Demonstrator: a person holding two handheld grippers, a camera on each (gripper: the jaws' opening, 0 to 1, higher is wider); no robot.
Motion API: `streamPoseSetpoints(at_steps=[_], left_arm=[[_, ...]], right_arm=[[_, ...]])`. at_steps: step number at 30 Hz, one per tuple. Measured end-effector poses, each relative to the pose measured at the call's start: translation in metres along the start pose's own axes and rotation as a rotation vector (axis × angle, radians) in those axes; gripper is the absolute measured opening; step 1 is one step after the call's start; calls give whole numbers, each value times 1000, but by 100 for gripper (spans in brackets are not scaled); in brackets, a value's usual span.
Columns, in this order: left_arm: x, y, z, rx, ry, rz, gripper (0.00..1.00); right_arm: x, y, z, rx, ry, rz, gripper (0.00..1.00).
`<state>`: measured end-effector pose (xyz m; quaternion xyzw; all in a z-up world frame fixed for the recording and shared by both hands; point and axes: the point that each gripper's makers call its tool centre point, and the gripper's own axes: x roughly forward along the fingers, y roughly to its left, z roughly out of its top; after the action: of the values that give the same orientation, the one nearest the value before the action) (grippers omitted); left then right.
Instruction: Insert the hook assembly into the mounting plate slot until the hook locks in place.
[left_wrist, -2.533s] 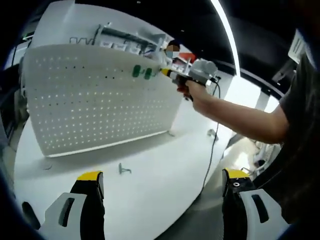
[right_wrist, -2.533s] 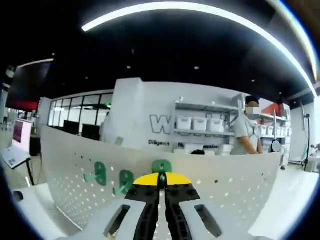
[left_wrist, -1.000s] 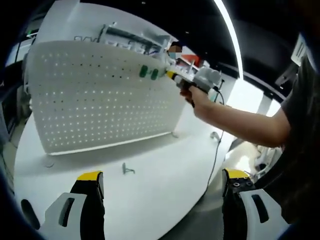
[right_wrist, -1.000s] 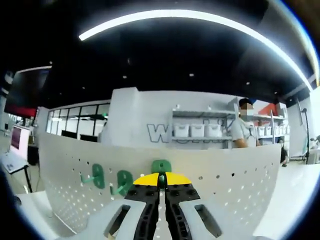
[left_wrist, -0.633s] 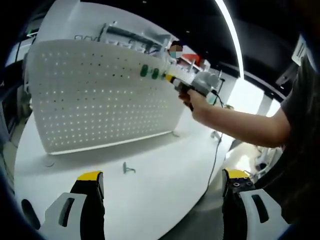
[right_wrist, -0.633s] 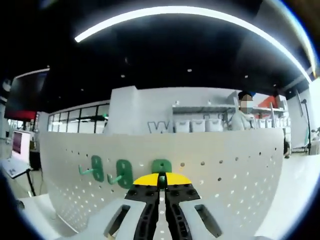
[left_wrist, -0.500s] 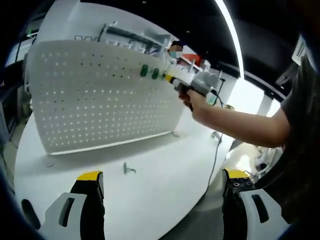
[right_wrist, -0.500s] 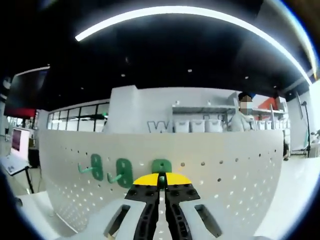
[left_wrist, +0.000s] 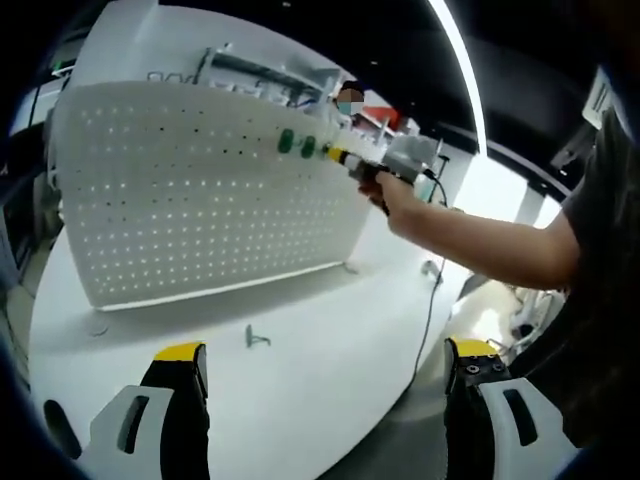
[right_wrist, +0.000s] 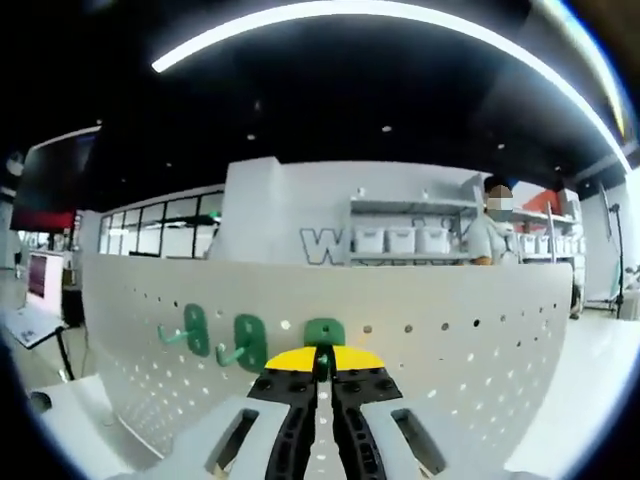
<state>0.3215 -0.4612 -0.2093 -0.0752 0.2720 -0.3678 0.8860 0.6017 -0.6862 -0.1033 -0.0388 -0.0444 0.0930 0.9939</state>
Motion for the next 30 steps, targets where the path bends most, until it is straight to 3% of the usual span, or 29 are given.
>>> streamPoseSetpoints(at_steps=[2, 14, 24, 30], left_arm=[[-1, 0, 1, -4, -7, 0, 100], [-8, -6, 7, -14, -38, -10, 100], [-14, -8, 3, 5, -37, -3, 100], [-14, -12, -3, 4, -32, -9, 100]], right_arm=[[-1, 2, -3, -54, 31, 7, 4], [-5, 2, 13, -45, 20, 23, 12], [-27, -1, 39, -59, -15, 23, 14], [-43, -4, 38, -50, 28, 36, 15]])
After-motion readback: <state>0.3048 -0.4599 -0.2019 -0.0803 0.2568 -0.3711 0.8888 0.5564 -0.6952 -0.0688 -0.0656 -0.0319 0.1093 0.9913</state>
